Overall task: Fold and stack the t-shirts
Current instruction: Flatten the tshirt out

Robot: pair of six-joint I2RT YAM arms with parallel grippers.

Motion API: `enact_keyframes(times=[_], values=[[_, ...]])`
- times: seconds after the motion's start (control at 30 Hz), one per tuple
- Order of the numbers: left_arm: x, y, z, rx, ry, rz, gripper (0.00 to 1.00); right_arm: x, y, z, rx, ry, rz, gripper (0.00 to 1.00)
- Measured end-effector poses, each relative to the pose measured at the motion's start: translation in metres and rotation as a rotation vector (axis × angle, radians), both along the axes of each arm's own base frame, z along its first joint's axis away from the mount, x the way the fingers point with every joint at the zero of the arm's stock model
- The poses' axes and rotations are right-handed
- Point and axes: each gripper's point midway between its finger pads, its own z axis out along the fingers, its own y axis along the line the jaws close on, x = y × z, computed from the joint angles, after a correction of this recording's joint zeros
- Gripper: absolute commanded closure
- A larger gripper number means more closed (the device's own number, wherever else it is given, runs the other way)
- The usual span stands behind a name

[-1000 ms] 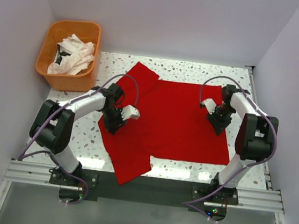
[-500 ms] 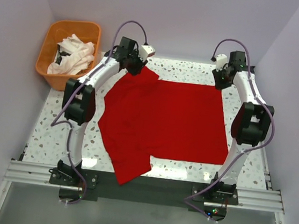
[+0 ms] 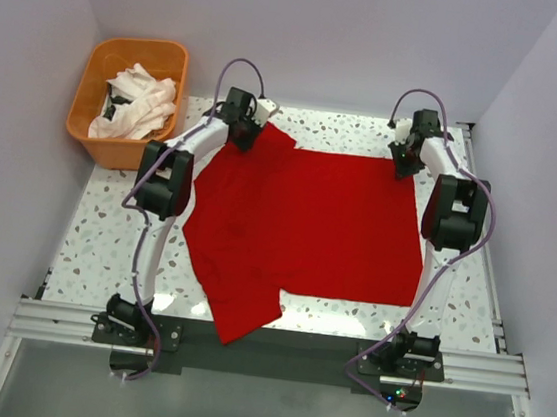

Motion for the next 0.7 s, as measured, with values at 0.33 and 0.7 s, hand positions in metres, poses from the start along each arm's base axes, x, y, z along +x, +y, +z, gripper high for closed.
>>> enact_keyframes(times=[0.33,0.7], values=[[0.013,0.05,-0.002,0.016,-0.001,0.089,0.65,0.001,-0.011,0.0,-0.05,-0.003,-0.05,0.72],[0.033,0.035,0.025,-0.088,-0.081,0.075,0.28,0.025,0.0,0.019,0.031,-0.098,-0.096,0.5]])
